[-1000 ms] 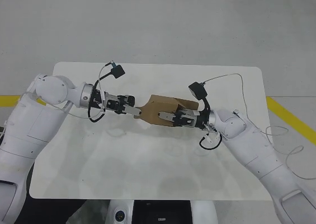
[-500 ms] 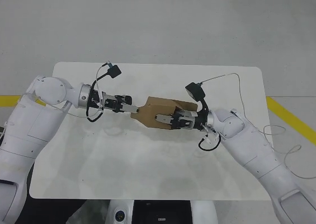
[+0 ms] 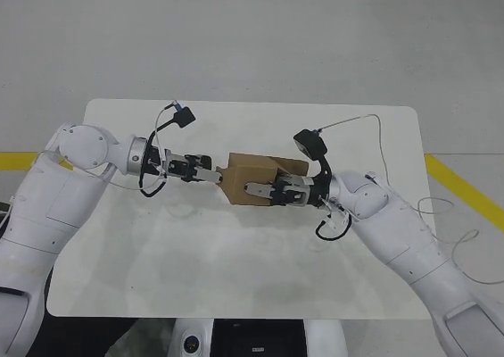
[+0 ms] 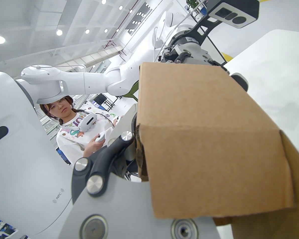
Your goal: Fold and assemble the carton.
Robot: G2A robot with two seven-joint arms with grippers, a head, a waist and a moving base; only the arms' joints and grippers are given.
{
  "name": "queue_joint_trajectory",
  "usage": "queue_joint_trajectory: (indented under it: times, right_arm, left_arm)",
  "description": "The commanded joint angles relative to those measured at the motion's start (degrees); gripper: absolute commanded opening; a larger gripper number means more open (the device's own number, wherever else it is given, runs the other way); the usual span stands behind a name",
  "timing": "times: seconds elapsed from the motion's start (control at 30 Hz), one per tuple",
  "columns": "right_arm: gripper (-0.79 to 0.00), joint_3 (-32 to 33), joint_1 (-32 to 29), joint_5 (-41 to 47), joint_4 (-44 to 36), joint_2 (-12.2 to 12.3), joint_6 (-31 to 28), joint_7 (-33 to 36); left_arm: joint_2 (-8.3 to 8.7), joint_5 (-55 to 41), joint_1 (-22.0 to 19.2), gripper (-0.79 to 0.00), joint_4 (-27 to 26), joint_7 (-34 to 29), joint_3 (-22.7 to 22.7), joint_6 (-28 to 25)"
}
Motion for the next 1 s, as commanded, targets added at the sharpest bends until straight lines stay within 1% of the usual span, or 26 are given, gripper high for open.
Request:
queue_joint_trajectory:
  times: [0.0,0.5,0.97]
  right_arm:
    - [-0.785,-0.18,0.11,0.22,-0.14,-0.12,0.00,0.00]
    - [-0.785,-2.41,0.92,1.24,-0.08,-1.42,0.00,0.00]
    - [-0.785,-2.68,1.22,1.40,0.78,-2.06,0.00,0.00]
  left_arm:
    - [-0.06,-0.05,0.04,0.000,-0.02,-0.21,0.14,0.04]
    - [-0.58,-1.06,0.21,0.000,-0.47,-0.95,0.86,0.74]
    - [-1.12,-1.56,-0.05,0.000,-0.54,-1.69,1.56,0.60]
